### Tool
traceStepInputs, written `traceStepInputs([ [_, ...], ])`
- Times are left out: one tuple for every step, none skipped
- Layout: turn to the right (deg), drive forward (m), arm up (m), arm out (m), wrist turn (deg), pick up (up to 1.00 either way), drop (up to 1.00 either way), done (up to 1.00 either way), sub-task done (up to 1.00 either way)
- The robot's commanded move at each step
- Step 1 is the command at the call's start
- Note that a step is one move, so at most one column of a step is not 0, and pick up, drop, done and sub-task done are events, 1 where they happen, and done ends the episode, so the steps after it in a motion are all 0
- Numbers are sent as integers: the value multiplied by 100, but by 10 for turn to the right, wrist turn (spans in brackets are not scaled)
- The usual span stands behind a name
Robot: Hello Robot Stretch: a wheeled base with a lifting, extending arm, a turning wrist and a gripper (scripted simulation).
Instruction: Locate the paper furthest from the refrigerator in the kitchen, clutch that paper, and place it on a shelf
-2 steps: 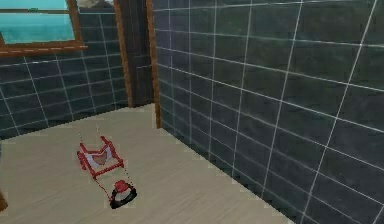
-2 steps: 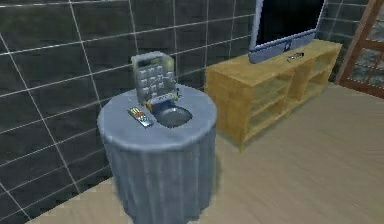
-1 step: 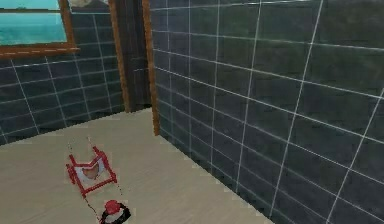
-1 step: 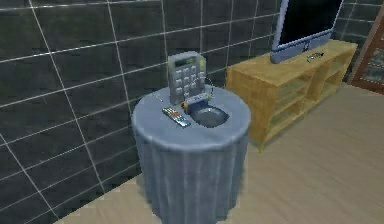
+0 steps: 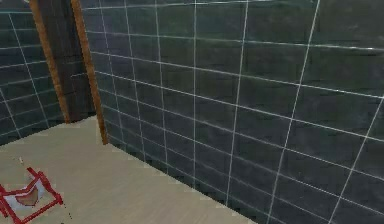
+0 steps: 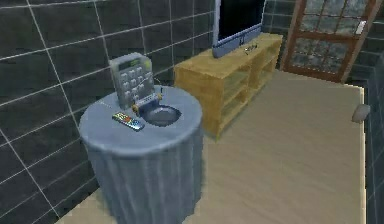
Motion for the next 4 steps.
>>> traceStepInputs([
  [0, 10, 0, 0, 0, 0, 0, 0, 0],
  [-450, 0, 0, 0, 0, 0, 0, 0, 0],
  [-390, 0, 0, 0, 0, 0, 0, 0, 0],
  [0, 50, 0, 0, 0, 0, 0, 0, 0],
])
